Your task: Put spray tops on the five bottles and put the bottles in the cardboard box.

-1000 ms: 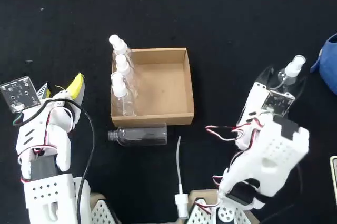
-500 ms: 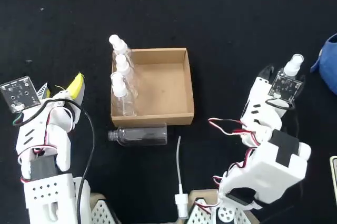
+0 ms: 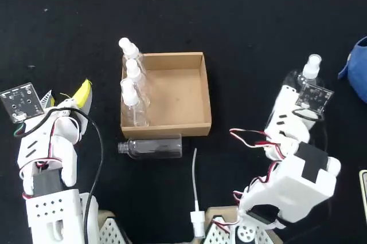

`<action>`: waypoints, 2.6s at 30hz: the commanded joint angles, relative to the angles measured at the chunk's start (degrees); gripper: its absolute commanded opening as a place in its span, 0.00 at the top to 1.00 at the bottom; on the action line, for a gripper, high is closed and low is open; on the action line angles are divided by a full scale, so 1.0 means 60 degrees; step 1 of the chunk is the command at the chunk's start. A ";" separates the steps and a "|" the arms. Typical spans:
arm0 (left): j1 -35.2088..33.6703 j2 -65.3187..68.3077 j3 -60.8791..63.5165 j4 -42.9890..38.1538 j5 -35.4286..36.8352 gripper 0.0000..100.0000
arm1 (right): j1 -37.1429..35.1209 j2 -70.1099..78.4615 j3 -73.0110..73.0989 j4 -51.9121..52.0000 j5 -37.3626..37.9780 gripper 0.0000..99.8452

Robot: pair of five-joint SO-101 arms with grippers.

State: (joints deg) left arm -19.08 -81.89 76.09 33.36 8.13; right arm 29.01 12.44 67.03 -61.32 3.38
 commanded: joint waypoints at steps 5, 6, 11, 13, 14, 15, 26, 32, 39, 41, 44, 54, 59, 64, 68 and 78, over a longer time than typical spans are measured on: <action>0.0037 -0.0117 -0.0110 -0.0220 0.0000 0.82 | 0.0322 -0.0769 0.0066 -0.1436 -0.0630 0.99; 0.0037 -0.0117 -0.0110 -0.0220 0.0000 0.82 | 0.0220 -0.0886 0.0066 -0.1538 -0.0659 0.99; 0.0037 -0.0117 -0.0110 -0.0234 0.0000 0.82 | -0.0674 -0.2557 0.0462 -0.0718 -0.0718 0.99; 0.0037 -0.0117 -0.0110 -0.0234 0.0000 0.82 | -0.1158 -0.3612 0.0740 -0.0044 -0.0733 0.99; 0.0037 -0.0117 -0.0110 -0.0234 0.0000 0.82 | -0.1480 -0.4183 0.0886 0.0366 -0.0733 0.99; 0.0037 -0.0117 -0.0110 -0.0234 0.0000 0.82 | -0.1832 -0.4725 0.1018 0.0835 -0.0733 0.99; 0.0037 -0.0117 -0.0110 -0.0234 -0.0015 0.82 | -0.5040 -0.8681 0.0007 0.6828 -0.2857 0.99; 0.0037 -0.0117 -0.0110 -0.0234 -0.0015 0.82 | -0.6183 -0.7773 0.0154 0.5729 -0.3018 0.99; 0.0037 -0.0117 -0.0110 -0.0234 -0.0015 0.82 | -0.6930 -0.5824 0.0300 0.3106 -0.3004 0.99; 0.0037 -0.0117 -0.0110 -0.0234 -0.0015 0.82 | -0.7048 -0.5150 0.0022 0.2974 -0.3004 0.99; 0.0037 -0.0117 -0.0110 -0.0234 -0.0015 0.82 | -0.7062 -0.4271 -0.0505 0.2974 -0.3004 0.99; 0.0095 -0.0117 -0.0110 -0.0234 -0.0015 0.82 | -0.7399 -0.2088 -0.0725 0.0366 -0.1919 0.99; 0.0066 -0.0117 -0.0110 -0.0234 -0.0015 0.82 | -0.7751 -0.0813 -0.0989 -0.0366 -0.1670 0.99; 0.0051 -0.0117 -0.0110 -0.0234 -0.0015 0.82 | -0.7692 -0.0051 -0.1385 -0.0718 -0.1670 0.99; 0.0066 -0.0117 -0.0110 -0.0234 -0.0015 0.82 | -0.7736 0.0300 -0.1575 -0.0674 -0.1670 0.99; 0.0066 -0.0117 -0.0110 -0.0234 -0.0015 0.82 | -0.7692 0.1399 -0.2308 -0.0747 -0.1656 0.99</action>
State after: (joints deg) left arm -19.08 -81.89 76.09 33.36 8.13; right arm -16.35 20.62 57.10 -63.78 -7.34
